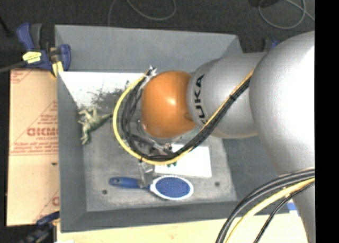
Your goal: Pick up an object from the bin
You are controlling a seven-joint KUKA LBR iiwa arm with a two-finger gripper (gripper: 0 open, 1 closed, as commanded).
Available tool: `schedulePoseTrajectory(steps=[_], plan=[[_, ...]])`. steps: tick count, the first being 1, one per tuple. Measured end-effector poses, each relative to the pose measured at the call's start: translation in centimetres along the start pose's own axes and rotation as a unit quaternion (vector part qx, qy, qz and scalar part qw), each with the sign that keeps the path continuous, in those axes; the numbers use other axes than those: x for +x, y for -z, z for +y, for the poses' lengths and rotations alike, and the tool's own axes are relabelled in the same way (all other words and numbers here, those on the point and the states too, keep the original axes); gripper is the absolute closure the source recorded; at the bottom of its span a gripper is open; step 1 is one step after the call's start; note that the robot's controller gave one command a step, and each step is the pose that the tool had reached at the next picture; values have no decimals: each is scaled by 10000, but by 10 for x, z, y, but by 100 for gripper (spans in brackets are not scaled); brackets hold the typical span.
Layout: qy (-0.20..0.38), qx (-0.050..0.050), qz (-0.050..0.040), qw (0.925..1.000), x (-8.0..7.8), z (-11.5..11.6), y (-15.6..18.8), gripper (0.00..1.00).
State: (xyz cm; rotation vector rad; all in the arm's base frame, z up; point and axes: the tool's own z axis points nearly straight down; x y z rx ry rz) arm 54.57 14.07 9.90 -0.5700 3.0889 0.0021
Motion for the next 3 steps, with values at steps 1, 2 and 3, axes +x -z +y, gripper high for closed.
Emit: schedulePoseTrajectory(steps=[1, 2, 3], plan=[[953, 9, -21, 9954, -11, -6, -13, 0], [1694, 7, -8, 9856, -1, -19, -10, 0], [921, 2, 2, 9958, 5, -32, -3, 0]])
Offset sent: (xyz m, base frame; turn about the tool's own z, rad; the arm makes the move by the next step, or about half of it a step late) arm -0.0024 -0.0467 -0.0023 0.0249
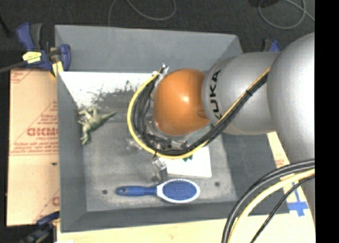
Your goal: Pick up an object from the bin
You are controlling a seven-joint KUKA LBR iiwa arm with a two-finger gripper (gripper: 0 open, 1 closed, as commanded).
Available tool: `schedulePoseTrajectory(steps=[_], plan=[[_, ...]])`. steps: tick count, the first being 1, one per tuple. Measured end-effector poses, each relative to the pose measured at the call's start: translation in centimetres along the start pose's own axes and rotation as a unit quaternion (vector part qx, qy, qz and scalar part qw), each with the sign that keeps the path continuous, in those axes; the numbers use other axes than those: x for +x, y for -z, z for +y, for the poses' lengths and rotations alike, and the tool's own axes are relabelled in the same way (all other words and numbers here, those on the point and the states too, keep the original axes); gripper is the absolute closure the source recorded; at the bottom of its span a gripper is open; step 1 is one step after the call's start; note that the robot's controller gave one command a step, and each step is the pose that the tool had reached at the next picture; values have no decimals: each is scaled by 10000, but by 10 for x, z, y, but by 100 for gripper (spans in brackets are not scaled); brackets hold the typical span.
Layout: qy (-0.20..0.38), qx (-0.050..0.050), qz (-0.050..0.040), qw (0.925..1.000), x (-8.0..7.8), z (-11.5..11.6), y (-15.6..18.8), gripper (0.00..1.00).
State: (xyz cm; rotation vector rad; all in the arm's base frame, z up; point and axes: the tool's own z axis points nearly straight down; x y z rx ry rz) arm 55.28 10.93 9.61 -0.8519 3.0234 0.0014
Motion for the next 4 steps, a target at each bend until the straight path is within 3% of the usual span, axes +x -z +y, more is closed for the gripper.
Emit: schedulePoseTrajectory(steps=[1, 2, 3, 4], plan=[[259, 12, -40, 9997, 35, 12, -15, 0], [1142, 11, -19, 9935, 31, 14, -13, 0], [2025, 8, -16, 9793, 29, 24, -7, 0], [1020, 19, -29, 9948, 39, 33, -7, 0]])
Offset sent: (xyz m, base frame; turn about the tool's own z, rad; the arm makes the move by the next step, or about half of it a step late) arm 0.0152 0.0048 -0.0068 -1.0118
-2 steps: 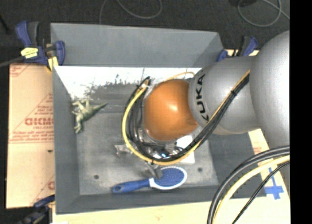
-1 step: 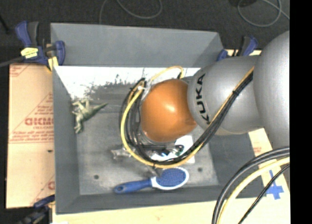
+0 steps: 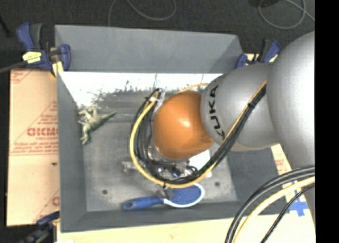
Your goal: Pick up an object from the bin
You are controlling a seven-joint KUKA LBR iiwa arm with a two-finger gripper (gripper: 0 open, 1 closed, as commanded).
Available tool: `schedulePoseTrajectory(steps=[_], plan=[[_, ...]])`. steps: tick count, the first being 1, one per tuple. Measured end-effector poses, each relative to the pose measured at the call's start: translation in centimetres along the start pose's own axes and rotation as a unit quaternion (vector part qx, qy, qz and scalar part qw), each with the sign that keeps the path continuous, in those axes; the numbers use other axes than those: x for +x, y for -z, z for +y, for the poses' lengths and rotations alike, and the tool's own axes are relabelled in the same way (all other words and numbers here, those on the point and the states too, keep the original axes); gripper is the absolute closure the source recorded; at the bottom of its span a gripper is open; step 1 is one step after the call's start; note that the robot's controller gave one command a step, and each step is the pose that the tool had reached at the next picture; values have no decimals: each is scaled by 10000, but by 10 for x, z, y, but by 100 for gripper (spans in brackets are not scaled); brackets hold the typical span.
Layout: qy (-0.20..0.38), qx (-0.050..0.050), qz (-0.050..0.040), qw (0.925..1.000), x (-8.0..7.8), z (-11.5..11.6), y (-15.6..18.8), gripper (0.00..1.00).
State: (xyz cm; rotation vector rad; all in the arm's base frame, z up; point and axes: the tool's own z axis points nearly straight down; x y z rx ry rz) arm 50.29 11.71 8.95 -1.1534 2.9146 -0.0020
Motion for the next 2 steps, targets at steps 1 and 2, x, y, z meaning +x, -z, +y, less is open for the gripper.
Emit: schedulePoseTrajectory(steps=[1, 2], plan=[[-79, -4, 15, 10000, -1, 2, 2, 0], [888, 23, -16, 9960, -21, 21, -5, 0]])
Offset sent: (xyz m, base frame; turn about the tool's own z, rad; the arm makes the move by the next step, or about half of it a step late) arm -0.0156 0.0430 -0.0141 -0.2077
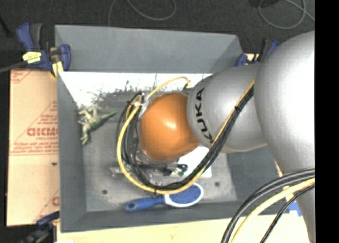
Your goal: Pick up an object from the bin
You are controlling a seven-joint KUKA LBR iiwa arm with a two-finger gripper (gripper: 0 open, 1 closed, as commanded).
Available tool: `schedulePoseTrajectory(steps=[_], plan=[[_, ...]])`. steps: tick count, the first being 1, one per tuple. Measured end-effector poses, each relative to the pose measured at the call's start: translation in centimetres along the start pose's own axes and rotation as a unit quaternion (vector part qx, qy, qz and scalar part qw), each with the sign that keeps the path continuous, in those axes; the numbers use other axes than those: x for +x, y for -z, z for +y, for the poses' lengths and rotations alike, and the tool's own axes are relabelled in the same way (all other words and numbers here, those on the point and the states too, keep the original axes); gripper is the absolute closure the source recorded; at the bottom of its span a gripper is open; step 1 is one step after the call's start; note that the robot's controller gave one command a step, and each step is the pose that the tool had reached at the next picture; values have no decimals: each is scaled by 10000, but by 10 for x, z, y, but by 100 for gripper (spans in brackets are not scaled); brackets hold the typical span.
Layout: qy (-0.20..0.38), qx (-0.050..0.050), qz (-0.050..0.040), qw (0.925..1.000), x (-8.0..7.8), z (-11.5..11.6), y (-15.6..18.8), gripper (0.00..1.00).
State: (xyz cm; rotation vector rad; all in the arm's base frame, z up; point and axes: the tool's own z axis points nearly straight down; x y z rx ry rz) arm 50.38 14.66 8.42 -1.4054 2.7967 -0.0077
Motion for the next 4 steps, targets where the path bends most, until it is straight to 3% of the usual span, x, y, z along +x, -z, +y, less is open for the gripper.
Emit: schedulePoseTrajectory(steps=[1, 2, 4], plan=[[-586, -45, 28, 9983, 7, -1, 27, 0], [-225, -44, 28, 9997, 33, -22, 73, 100], [-235, -48, 30, 9997, 32, -22, 73, 100]])
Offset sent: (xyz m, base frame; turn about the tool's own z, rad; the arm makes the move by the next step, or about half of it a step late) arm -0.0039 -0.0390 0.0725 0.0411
